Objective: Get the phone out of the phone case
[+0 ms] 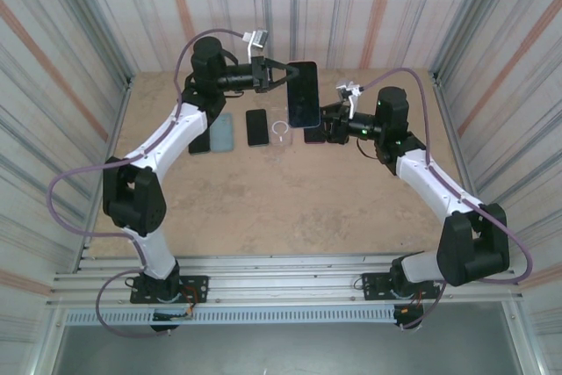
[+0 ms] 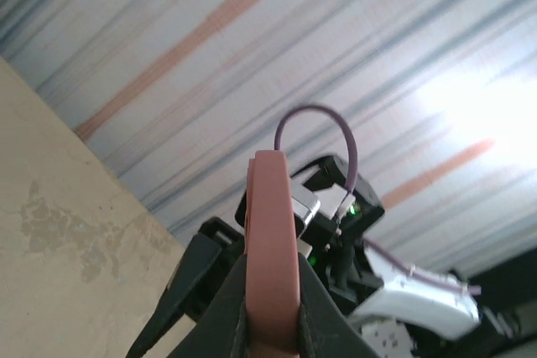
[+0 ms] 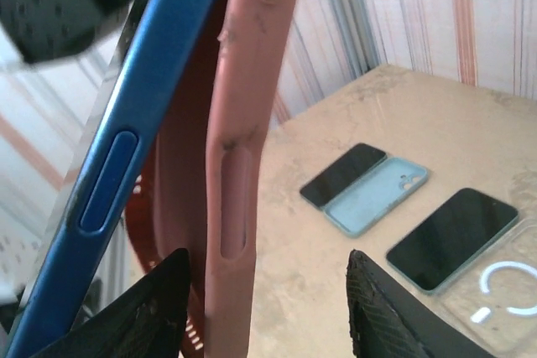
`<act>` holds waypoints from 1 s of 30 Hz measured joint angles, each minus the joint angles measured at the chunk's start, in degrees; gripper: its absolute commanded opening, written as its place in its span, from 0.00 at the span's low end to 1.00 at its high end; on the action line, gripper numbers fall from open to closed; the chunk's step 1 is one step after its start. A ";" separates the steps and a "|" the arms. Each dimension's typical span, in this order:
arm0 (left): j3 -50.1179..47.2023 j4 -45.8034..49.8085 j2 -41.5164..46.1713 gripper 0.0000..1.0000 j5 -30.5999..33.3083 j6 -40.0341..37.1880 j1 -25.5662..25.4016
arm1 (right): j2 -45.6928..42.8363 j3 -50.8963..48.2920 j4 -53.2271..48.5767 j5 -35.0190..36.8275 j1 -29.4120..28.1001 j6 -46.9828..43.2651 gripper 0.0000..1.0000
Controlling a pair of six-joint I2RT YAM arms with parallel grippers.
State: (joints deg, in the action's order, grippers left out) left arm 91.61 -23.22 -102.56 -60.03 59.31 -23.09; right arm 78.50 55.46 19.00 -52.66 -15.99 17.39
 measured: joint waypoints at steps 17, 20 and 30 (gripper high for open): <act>-6.19 -13.07 0.28 0.00 17.88 20.48 -0.22 | 0.22 -7.96 27.63 13.94 -1.31 43.87 0.47; -6.25 -14.23 0.00 0.00 19.41 22.32 -0.59 | 1.14 -7.96 30.42 15.45 -2.10 49.11 0.47; -7.37 -14.93 -0.52 0.00 21.64 24.20 -1.03 | 3.10 -7.96 34.86 20.39 -3.19 58.38 0.32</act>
State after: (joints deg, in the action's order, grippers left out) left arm 84.25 -38.15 -103.09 -38.39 83.50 -24.12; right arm 81.60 47.51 53.87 -32.27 -19.18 75.77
